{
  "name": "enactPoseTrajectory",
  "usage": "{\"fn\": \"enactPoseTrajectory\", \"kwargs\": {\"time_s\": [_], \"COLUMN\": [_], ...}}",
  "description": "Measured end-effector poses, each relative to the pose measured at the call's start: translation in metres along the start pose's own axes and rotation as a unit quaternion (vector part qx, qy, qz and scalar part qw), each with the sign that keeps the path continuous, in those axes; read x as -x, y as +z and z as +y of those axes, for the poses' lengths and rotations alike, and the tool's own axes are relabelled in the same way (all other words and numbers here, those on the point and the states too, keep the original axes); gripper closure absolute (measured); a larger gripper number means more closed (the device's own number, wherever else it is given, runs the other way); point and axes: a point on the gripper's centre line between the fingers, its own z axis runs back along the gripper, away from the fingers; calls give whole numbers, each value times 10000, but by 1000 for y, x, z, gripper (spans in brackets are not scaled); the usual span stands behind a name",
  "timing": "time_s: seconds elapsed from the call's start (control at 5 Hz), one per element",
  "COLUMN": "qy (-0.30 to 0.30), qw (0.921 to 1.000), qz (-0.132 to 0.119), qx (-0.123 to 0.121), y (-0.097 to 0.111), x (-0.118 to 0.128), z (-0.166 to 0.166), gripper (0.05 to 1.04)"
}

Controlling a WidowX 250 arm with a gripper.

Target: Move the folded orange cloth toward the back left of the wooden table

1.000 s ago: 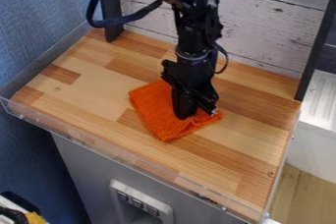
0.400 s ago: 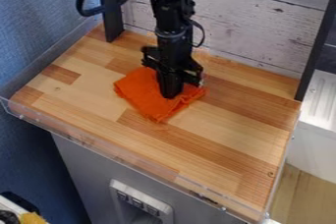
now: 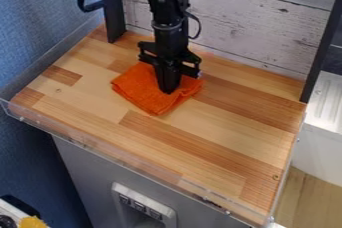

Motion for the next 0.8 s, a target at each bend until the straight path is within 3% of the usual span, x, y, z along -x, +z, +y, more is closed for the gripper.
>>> {"fn": "enactPoseTrajectory", "kwargs": {"time_s": [0.2,0.4,0.6,0.8], "qy": [126,218,256,284], "qw": [9998,9993,9995,9994], "qz": [140,301,176,99], "qx": [1,-34,-86,-145], "y": [4,13,41,65], "x": [1,10,21,37], "z": [0,0,-2,-4], "gripper": [849,594,291,87]}}
